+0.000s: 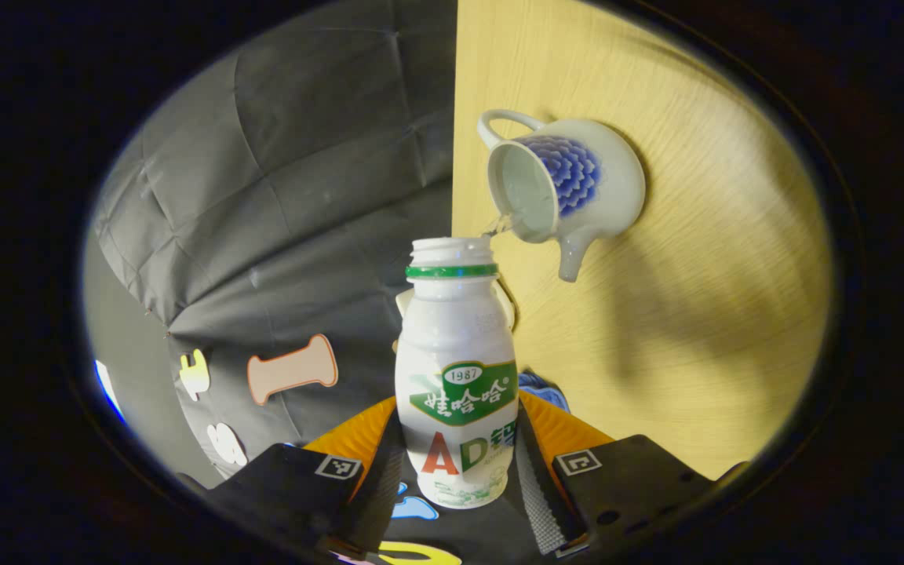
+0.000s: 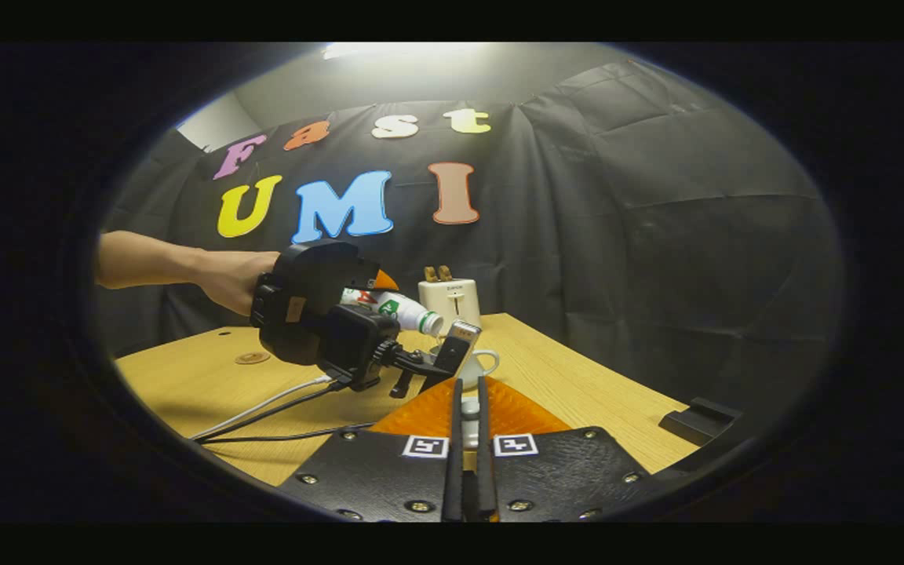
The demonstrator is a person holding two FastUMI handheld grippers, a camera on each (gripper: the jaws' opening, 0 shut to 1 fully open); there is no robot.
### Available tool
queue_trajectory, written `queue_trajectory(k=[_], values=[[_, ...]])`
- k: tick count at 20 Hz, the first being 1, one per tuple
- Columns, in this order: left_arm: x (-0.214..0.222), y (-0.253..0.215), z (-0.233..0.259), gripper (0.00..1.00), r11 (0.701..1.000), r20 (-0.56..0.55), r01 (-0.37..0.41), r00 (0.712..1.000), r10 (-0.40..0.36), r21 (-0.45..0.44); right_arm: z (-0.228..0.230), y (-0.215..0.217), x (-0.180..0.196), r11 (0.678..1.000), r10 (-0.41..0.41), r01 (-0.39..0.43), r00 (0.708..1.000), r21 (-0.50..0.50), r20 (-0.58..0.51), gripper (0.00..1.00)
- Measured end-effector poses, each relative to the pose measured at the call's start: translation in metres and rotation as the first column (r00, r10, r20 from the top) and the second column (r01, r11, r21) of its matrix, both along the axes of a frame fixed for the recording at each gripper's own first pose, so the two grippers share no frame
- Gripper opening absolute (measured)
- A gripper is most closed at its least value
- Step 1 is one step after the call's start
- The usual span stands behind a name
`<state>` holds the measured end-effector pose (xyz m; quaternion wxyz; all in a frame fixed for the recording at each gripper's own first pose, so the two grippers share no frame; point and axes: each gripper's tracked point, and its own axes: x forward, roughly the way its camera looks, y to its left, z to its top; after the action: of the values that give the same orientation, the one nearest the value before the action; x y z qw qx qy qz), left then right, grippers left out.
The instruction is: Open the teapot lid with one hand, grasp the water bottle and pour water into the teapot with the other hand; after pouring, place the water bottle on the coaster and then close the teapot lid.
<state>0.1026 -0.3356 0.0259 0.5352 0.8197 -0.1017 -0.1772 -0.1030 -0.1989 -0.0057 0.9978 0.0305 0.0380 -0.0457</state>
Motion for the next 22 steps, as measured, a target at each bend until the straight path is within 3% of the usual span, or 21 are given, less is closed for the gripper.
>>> queue_trajectory(k=[5,6,18,19,22], values=[[-0.004,-0.003,0.002,0.75,0.999,0.014,0.007,1.000,-0.007,0.038,0.000,-0.002,-0.001,1.000,-0.002,0.002,1.000,0.004,-0.001,0.07],[-0.003,-0.002,0.002,0.81,0.999,0.015,0.004,1.000,-0.005,0.049,0.000,-0.002,-0.001,1.000,-0.003,0.003,1.000,0.005,-0.001,0.07],[-0.011,-0.012,0.001,0.81,0.994,0.024,0.033,0.999,-0.035,0.104,0.000,-0.004,-0.001,1.000,-0.004,0.004,1.000,0.014,-0.005,0.07],[-0.011,-0.012,0.001,0.75,0.994,0.024,0.034,0.999,-0.037,0.103,-0.001,-0.004,-0.001,1.000,-0.004,0.004,1.000,0.014,-0.004,0.07],[-0.011,-0.012,0.001,0.75,0.994,0.022,0.040,0.999,-0.042,0.101,-0.001,-0.004,-0.001,1.000,-0.004,0.004,1.000,0.014,-0.006,0.07]])
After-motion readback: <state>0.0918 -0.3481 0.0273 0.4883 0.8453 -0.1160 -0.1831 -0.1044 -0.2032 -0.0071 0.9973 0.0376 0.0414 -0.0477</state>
